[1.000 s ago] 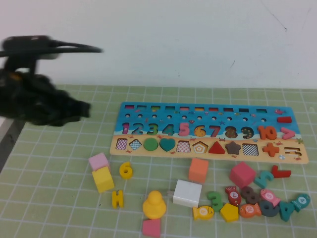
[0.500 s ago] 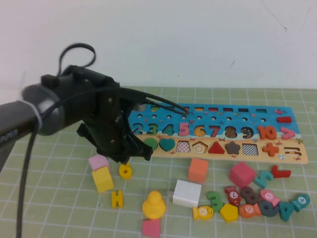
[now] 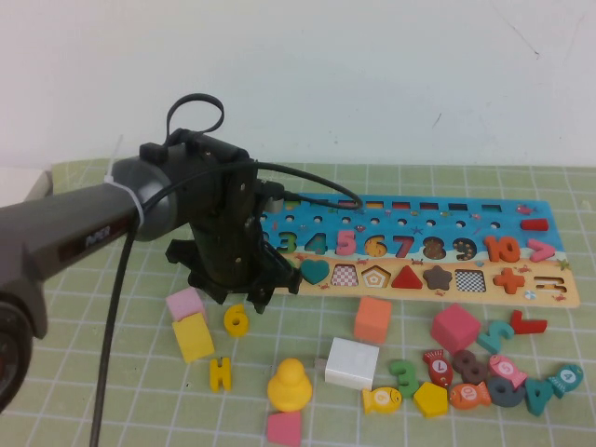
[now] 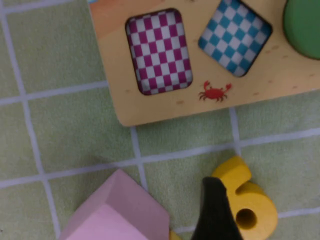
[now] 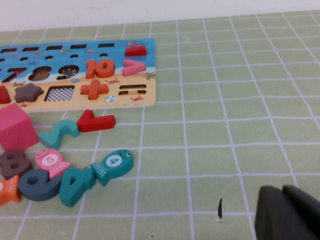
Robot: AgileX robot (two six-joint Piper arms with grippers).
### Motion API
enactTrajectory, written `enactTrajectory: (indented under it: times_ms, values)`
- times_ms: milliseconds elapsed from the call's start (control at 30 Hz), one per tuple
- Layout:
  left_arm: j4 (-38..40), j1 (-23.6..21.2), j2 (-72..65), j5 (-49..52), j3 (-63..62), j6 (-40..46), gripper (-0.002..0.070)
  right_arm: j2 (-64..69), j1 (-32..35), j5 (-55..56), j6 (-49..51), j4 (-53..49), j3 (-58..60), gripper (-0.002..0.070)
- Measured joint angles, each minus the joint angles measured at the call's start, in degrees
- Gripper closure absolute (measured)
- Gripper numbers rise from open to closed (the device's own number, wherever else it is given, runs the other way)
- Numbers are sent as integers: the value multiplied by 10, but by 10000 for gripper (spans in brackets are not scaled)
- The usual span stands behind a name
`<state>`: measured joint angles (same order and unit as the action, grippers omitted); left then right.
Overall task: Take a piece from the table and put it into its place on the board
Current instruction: Pick up the "number 6"
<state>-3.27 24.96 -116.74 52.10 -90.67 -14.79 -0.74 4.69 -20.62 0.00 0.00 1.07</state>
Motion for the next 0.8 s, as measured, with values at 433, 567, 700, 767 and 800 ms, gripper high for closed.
enactTrajectory:
  times_ms: [433, 567, 700, 767, 800]
  values:
    - [0, 0, -29, 14, -8, -5, 327, 0, 0, 0, 0, 0, 0, 679]
    - [0, 0, -29, 14, -8, -5, 433, 0, 0, 0, 0, 0, 0, 679]
    - [0, 0, -29, 13, -8, -5, 560, 0, 0, 0, 0, 0, 0, 679]
    - [0, 0, -29, 10, -8, -5, 613, 0, 0, 0, 0, 0, 0, 679]
    - [0, 0, -29, 10, -8, -5, 635, 0, 0, 0, 0, 0, 0, 679]
